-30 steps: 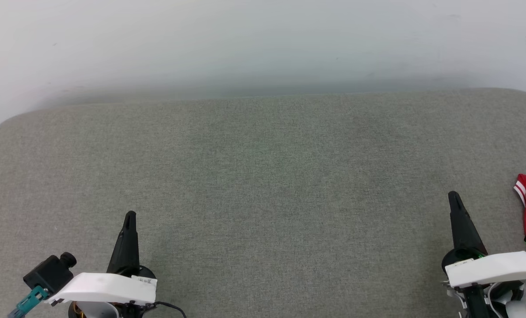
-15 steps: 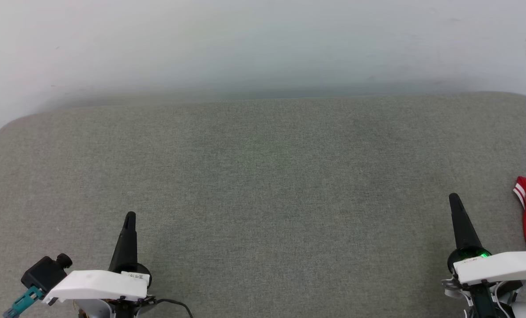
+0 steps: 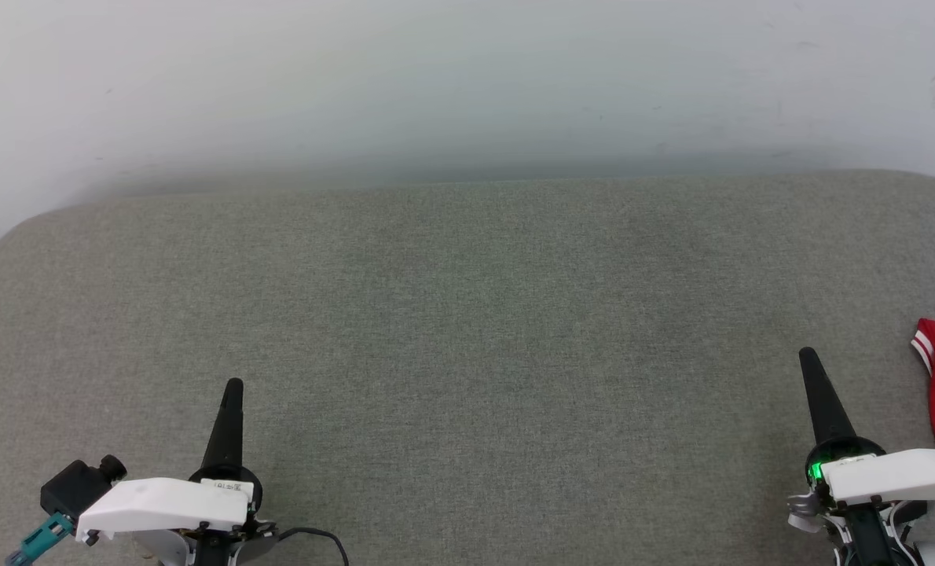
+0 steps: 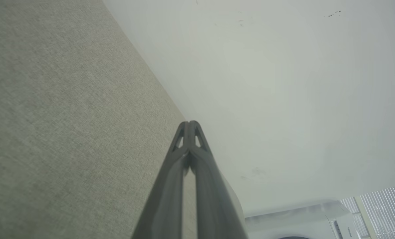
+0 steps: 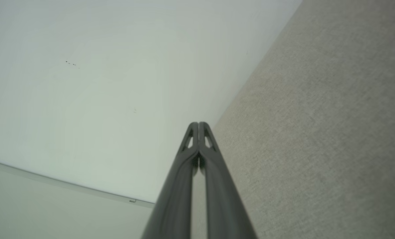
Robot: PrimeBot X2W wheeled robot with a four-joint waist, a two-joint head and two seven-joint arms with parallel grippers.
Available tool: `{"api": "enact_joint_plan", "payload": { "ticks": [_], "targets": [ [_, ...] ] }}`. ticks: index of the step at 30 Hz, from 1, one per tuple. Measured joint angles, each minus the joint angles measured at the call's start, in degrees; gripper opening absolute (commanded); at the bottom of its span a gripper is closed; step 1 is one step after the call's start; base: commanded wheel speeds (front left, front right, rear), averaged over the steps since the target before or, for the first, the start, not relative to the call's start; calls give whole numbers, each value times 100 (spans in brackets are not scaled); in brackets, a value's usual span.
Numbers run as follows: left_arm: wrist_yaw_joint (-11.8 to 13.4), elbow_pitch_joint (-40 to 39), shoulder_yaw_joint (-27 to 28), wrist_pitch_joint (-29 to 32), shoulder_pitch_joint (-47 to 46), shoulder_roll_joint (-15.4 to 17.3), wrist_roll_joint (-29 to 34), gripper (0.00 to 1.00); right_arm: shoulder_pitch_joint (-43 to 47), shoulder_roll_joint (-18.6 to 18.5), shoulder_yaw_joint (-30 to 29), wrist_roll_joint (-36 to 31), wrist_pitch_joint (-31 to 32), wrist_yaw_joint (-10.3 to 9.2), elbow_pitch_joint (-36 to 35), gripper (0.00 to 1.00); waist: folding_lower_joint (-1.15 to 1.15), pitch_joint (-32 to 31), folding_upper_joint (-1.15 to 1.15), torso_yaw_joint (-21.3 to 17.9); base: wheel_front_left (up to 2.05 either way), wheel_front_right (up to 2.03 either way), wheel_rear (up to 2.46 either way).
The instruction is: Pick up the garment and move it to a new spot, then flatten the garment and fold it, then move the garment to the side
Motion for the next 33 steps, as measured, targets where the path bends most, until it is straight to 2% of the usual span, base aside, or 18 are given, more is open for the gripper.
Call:
{"api": "enact_joint_plan", "payload": {
  "ticks": [33],
  "targets": [
    [-1, 242, 126, 448, -178, -2, -1633, 0, -75, 73, -180, 1546, 456, 0, 147, 0, 0, -151, 0, 34, 0, 0, 0]
  ]
}}
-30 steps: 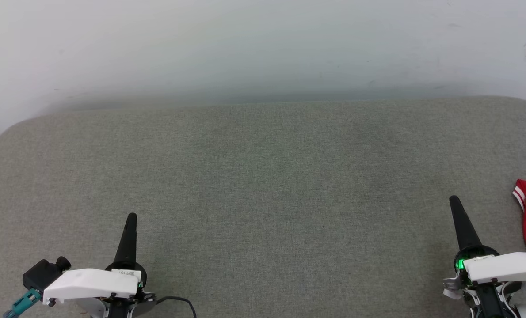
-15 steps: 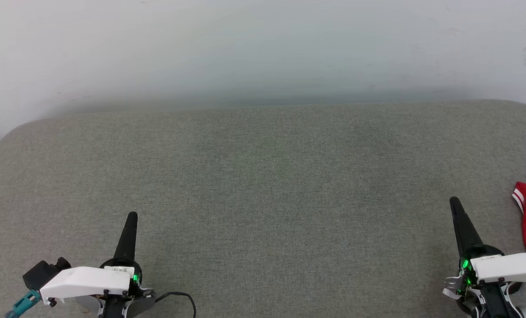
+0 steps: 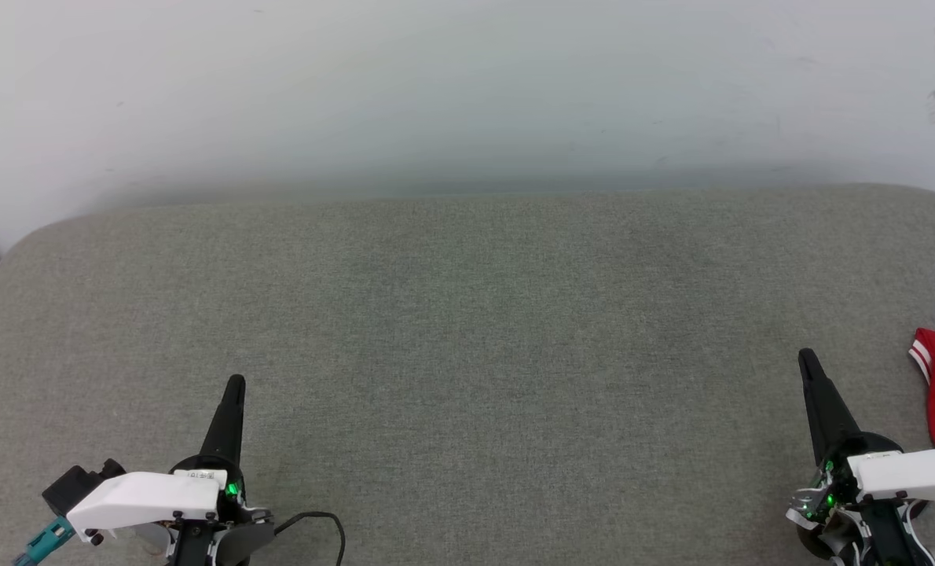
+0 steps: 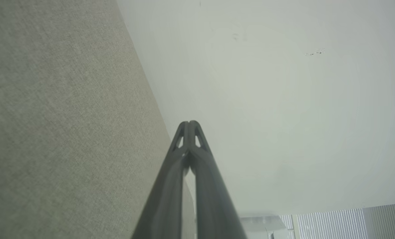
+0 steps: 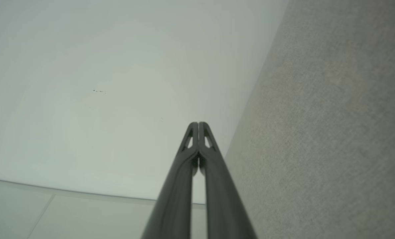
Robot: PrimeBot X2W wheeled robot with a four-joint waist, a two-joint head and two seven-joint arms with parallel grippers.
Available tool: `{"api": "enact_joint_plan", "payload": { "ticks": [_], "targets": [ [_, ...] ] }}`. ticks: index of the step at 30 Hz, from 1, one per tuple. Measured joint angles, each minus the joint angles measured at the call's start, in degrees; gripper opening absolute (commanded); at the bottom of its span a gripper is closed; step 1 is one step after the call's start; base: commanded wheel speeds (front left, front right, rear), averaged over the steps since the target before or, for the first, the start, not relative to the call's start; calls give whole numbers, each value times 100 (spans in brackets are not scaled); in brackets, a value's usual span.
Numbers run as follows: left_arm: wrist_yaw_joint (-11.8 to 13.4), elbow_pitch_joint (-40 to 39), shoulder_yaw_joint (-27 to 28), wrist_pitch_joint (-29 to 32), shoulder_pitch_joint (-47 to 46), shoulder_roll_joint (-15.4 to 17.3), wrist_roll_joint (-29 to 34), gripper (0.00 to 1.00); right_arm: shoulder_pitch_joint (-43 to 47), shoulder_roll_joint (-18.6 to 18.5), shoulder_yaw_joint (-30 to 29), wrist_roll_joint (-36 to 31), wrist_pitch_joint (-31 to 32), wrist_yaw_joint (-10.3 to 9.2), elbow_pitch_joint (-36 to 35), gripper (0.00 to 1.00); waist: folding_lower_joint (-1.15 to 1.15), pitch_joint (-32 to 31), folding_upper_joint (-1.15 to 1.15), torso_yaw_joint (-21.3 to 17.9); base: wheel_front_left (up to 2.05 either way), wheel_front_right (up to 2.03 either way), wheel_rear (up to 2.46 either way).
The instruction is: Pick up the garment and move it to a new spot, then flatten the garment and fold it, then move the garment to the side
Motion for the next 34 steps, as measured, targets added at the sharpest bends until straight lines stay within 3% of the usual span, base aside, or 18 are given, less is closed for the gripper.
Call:
{"api": "enact_joint_plan", "payload": {
  "ticks": [26, 34],
  "targets": [
    [0, 148, 86, 304, -111, -13, -999, 0, -19, 59, -125, 954, 291, 0, 93, 0, 0, -119, 0, 27, 0, 0, 0],
    [0, 154, 105, 323, -114, -26, -1028, 0, -21, 68, -140, 976, 298, 0, 98, 0, 0, -121, 0, 28, 0, 0, 0]
  ]
}}
